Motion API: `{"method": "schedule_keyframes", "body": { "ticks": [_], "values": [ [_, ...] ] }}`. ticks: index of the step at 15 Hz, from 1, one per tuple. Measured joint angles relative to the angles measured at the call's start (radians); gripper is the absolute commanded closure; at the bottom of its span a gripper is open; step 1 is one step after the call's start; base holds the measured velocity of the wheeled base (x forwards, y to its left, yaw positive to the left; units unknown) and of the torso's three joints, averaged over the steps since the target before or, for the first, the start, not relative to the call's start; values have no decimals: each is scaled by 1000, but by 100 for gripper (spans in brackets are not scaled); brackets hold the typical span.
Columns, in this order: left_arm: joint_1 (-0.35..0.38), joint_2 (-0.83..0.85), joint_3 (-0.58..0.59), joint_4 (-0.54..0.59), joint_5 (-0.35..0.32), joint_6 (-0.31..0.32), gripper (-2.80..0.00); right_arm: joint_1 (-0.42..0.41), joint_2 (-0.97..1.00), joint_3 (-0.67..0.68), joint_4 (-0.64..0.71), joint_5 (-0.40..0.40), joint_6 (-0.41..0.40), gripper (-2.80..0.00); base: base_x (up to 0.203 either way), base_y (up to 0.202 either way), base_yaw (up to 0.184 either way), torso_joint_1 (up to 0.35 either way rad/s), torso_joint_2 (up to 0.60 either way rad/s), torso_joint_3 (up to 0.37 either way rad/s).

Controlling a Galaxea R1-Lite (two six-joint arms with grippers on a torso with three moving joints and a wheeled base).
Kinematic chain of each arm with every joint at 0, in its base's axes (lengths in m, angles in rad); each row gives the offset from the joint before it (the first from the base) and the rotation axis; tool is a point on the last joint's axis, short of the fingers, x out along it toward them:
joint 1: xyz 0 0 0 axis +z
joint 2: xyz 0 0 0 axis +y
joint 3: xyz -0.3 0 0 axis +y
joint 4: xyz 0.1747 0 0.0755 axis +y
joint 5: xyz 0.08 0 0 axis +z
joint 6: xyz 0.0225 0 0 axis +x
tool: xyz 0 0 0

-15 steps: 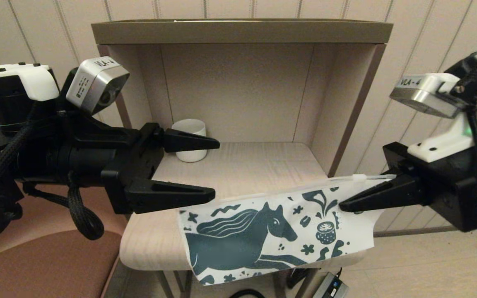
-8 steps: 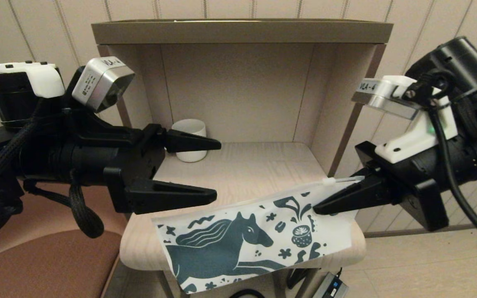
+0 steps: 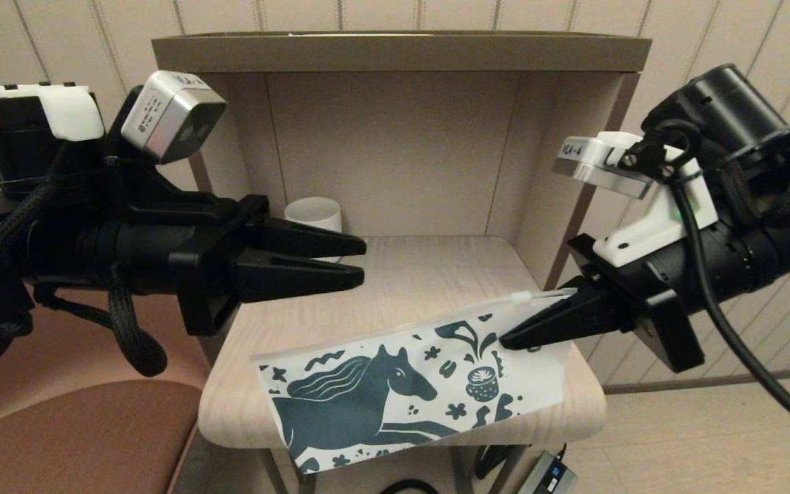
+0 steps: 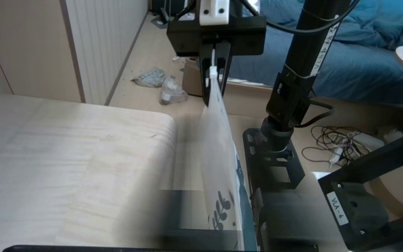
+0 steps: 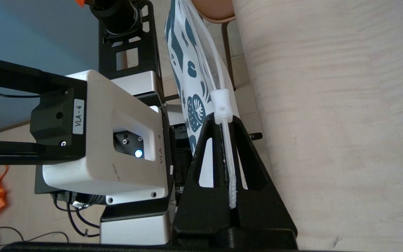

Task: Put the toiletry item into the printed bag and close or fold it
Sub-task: Close the strorage bag and place it on the desk

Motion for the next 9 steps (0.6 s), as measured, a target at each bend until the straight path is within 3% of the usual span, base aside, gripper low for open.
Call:
{"method": "schedule_keyframes", "body": {
  "ticks": [9],
  "values": [
    [-1,9,-18,13,-1,-5,0,74,65,-110,20,-78,32,0,0,0,0,0,0,0]
  ]
}}
